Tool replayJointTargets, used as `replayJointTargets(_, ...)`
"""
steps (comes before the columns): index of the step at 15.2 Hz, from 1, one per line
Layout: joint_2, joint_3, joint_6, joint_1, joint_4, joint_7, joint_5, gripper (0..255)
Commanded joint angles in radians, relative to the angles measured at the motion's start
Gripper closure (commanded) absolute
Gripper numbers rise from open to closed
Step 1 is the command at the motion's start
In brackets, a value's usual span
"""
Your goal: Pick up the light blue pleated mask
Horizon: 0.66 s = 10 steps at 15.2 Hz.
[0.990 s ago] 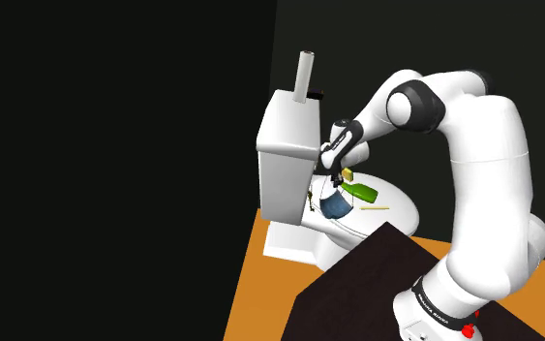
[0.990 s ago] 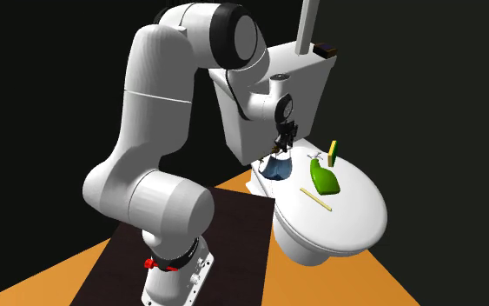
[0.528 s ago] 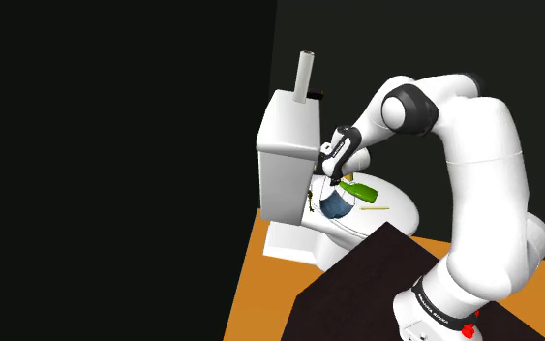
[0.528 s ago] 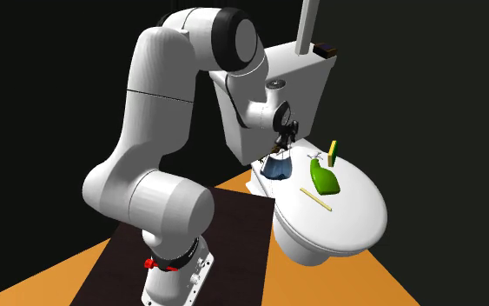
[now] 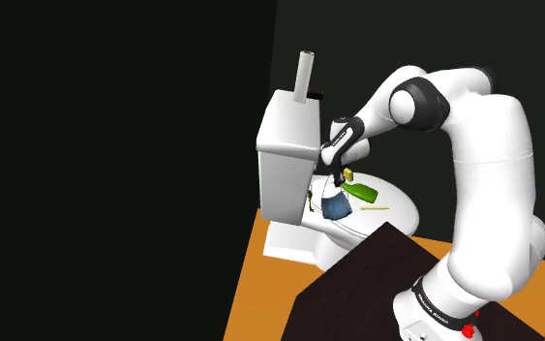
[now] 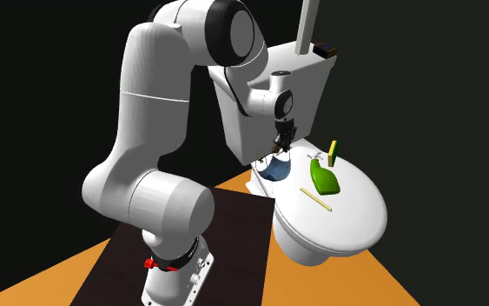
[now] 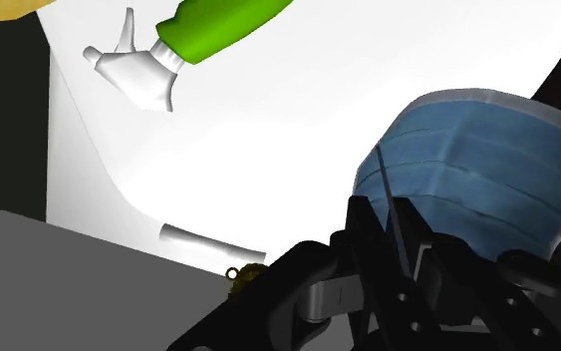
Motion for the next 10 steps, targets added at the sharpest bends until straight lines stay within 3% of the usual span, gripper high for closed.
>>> replayJointTargets(1,-0.022,-0.001,-0.098,0.016,-0.027,0.005,-0.004,255)
replayJointTargets(10,-0.109,-0.022,-0.166,0.033,-0.044,0.005,-0.024,255)
